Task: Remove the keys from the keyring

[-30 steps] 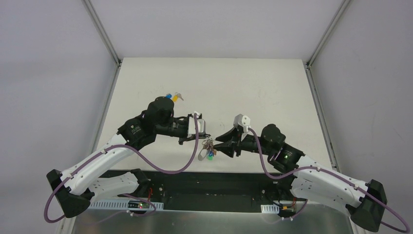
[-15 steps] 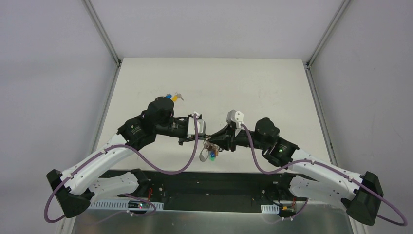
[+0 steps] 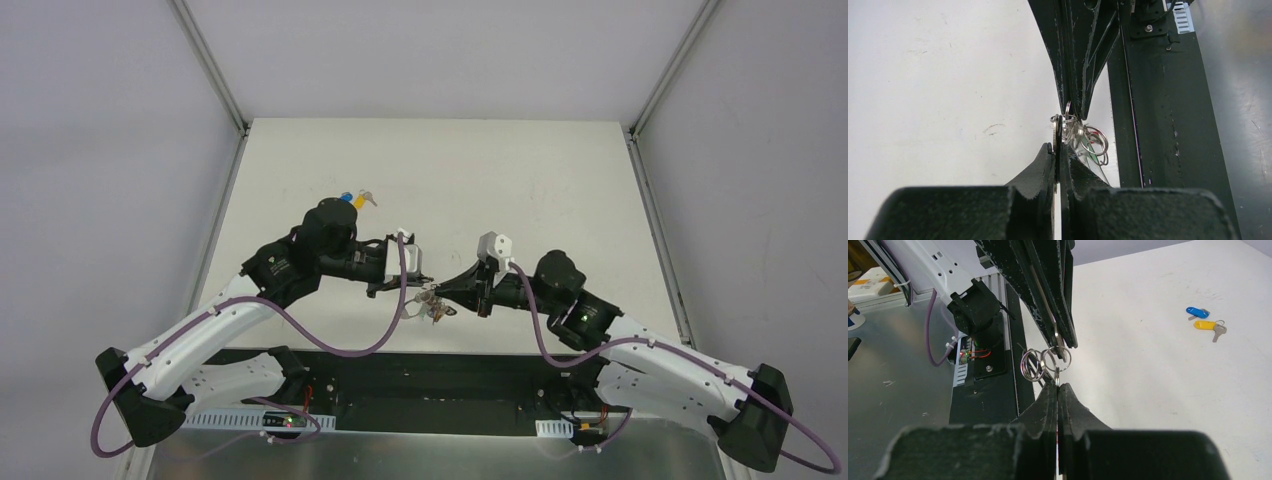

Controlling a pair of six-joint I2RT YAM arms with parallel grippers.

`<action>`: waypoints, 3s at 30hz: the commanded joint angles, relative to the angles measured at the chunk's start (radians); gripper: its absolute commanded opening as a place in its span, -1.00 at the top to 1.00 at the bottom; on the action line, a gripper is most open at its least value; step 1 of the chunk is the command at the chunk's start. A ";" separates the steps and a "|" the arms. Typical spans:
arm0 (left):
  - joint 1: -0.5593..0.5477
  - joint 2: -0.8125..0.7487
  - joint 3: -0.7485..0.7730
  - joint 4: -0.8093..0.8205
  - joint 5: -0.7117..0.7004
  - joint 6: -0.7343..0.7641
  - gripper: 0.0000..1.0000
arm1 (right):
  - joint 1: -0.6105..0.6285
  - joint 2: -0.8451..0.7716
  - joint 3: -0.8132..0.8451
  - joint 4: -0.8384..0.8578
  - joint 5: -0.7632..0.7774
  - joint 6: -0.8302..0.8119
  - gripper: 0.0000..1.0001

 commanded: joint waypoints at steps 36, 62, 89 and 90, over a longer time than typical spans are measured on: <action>0.019 0.023 0.018 0.069 0.099 -0.027 1.00 | 0.024 -0.034 -0.093 0.281 -0.020 -0.180 0.31; 0.022 0.007 0.019 0.069 0.098 -0.025 1.00 | 0.024 -0.036 -0.167 0.273 0.004 -0.156 1.00; 0.025 0.015 0.018 0.069 0.111 -0.025 1.00 | 0.024 -0.074 -0.122 0.241 0.022 -0.184 0.38; 0.025 0.016 0.018 0.069 0.112 -0.024 1.00 | 0.024 -0.067 -0.115 0.241 0.021 -0.188 0.37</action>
